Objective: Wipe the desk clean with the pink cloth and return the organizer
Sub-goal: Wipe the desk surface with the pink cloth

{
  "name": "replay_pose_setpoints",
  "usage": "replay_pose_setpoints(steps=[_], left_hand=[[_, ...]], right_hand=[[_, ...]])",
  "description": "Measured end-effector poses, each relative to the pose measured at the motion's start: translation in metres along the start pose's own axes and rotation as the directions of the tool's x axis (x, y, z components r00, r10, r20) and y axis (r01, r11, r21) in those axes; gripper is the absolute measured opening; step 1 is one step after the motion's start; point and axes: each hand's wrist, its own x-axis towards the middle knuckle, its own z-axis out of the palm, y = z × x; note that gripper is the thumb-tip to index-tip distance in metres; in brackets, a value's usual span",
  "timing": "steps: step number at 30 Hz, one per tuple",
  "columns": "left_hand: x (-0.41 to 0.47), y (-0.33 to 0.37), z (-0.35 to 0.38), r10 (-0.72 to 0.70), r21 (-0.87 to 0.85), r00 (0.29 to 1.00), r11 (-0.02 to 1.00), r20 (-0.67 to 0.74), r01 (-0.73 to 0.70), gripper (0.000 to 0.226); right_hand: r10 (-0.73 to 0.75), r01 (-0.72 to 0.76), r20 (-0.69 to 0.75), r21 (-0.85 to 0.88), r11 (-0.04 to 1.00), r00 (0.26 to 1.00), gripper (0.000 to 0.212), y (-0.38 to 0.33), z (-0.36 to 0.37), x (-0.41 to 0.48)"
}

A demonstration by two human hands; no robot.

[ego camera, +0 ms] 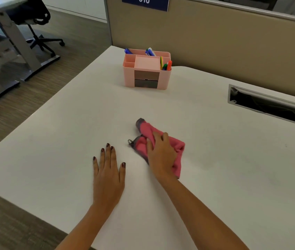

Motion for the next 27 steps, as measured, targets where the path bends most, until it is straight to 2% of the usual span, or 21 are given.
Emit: replay_pose_setpoints(steps=[1, 3, 5, 9, 12, 16, 23, 27], left_hand=[[-0.001, -0.002, -0.002, -0.01, -0.023, 1.0, 1.0, -0.004, 0.01, 0.073], [-0.004, -0.01, -0.005, -0.043, -0.019, 0.999, 0.999, -0.018, 0.042, 0.076], [-0.009, -0.023, -0.009, -0.092, 0.023, 0.995, 0.995, -0.027, 0.093, 0.077], [-0.017, -0.051, -0.014, -0.236, 0.125, 0.97, 0.962, -0.052, 0.241, 0.07], [-0.017, -0.074, -0.019, -0.385, 0.137, 0.917, 0.908, -0.101, 0.397, 0.073], [-0.012, -0.088, -0.023, -0.498, 0.088, 0.857, 0.855, -0.129, 0.51, 0.073], [-0.007, -0.09, -0.019, -0.526, 0.135, 0.841, 0.831, -0.127, 0.54, 0.069], [-0.007, -0.092, -0.016, -0.526, 0.159, 0.84, 0.826, -0.13, 0.541, 0.069]], right_hand=[[-0.084, 0.083, 0.036, 0.033, 0.996, 0.996, 0.031, -0.009, 0.003, -0.005], [-0.148, 0.142, 0.065, 0.092, 0.986, 0.987, 0.03, -0.011, 0.005, -0.002], [-0.103, 0.098, 0.039, 0.116, 0.988, 0.994, 0.031, -0.007, 0.007, 0.012], [0.104, -0.1, -0.024, 0.123, 0.987, 0.994, 0.032, -0.02, 0.015, 0.05], [0.115, -0.113, -0.021, 0.096, 0.989, 0.993, 0.032, -0.038, 0.027, 0.069], [0.042, -0.04, -0.03, 0.076, 0.996, 0.999, 0.031, -0.063, 0.047, 0.077], [-0.131, 0.128, 0.013, 0.139, 0.982, 0.991, 0.031, -0.114, 0.071, 0.093], [-0.298, 0.279, 0.058, 0.223, 0.934, 0.953, 0.028, -0.145, 0.088, 0.097]])
